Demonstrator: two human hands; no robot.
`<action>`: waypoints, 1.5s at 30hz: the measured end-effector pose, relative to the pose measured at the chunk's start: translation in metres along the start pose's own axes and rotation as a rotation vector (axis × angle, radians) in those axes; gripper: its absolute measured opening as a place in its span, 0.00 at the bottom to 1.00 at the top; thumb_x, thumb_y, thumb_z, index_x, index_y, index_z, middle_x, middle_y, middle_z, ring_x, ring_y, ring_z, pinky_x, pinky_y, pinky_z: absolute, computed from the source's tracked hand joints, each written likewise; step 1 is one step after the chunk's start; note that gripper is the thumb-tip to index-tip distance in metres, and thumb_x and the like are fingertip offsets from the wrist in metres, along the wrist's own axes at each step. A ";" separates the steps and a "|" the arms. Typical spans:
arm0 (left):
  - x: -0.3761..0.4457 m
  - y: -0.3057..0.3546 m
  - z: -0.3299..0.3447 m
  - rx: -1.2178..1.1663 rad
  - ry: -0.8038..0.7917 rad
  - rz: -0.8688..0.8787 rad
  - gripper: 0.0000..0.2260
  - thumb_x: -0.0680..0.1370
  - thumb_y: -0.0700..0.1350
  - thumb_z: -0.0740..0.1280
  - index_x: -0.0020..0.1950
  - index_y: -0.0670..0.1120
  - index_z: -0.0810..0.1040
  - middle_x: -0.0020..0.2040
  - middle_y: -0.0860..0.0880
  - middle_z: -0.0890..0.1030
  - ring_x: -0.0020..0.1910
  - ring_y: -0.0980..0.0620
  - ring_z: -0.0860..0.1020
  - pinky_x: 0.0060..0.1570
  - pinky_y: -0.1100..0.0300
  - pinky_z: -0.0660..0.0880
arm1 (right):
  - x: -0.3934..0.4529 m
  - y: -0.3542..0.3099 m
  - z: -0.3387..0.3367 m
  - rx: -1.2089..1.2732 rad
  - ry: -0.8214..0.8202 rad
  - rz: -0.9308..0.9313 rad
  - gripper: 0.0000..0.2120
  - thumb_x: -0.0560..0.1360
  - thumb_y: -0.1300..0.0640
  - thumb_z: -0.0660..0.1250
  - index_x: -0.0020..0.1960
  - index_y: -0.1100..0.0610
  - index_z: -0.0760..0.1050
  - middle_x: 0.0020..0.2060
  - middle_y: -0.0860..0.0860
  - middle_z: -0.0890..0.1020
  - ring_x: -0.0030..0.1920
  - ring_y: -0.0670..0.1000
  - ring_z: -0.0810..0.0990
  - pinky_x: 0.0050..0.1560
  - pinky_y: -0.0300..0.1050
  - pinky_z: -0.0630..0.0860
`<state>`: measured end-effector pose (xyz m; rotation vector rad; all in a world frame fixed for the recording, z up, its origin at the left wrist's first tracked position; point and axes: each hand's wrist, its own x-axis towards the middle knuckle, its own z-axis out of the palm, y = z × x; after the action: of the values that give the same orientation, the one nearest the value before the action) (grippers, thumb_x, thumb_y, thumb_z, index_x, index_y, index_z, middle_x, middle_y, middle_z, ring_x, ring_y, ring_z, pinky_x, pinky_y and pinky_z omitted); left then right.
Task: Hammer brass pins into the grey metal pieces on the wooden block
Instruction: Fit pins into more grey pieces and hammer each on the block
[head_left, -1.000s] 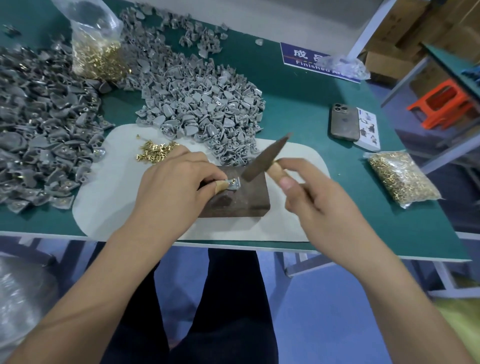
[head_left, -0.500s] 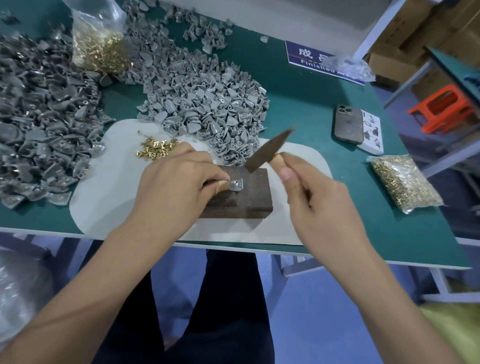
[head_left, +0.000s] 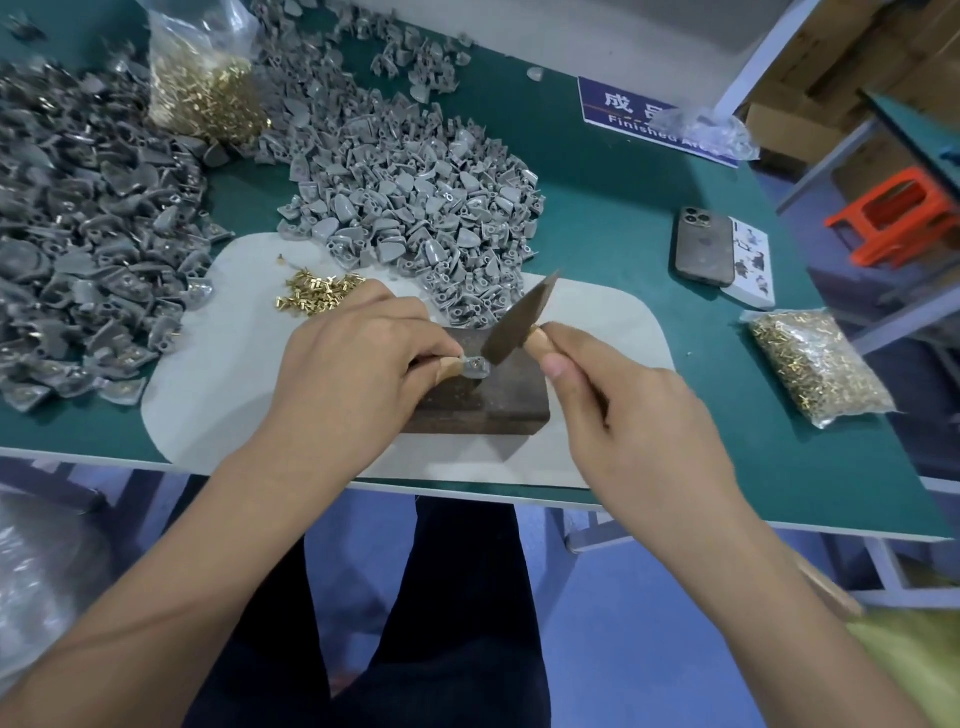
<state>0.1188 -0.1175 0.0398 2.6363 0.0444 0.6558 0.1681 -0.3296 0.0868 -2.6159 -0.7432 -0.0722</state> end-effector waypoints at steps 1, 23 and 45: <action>0.000 0.000 0.000 -0.007 0.001 0.002 0.05 0.74 0.55 0.71 0.45 0.56 0.86 0.38 0.59 0.78 0.45 0.50 0.74 0.35 0.60 0.63 | 0.000 0.002 -0.003 0.015 0.070 0.006 0.17 0.84 0.39 0.52 0.68 0.38 0.72 0.28 0.42 0.72 0.32 0.49 0.70 0.37 0.49 0.75; 0.000 -0.002 0.003 -0.006 0.016 -0.011 0.04 0.74 0.54 0.74 0.46 0.57 0.86 0.38 0.58 0.77 0.45 0.50 0.74 0.35 0.60 0.62 | -0.005 -0.004 0.002 0.191 0.071 0.037 0.15 0.84 0.41 0.53 0.67 0.37 0.72 0.34 0.40 0.77 0.36 0.49 0.74 0.42 0.47 0.77; -0.002 -0.002 0.005 -0.005 0.011 -0.032 0.05 0.74 0.56 0.73 0.47 0.58 0.85 0.39 0.59 0.78 0.45 0.52 0.73 0.35 0.60 0.63 | -0.011 -0.005 0.003 0.203 0.048 0.076 0.14 0.85 0.42 0.53 0.63 0.41 0.74 0.32 0.37 0.74 0.32 0.47 0.71 0.34 0.45 0.69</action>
<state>0.1200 -0.1182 0.0341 2.6220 0.0882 0.6591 0.1556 -0.3296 0.0843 -2.4370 -0.6003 -0.0352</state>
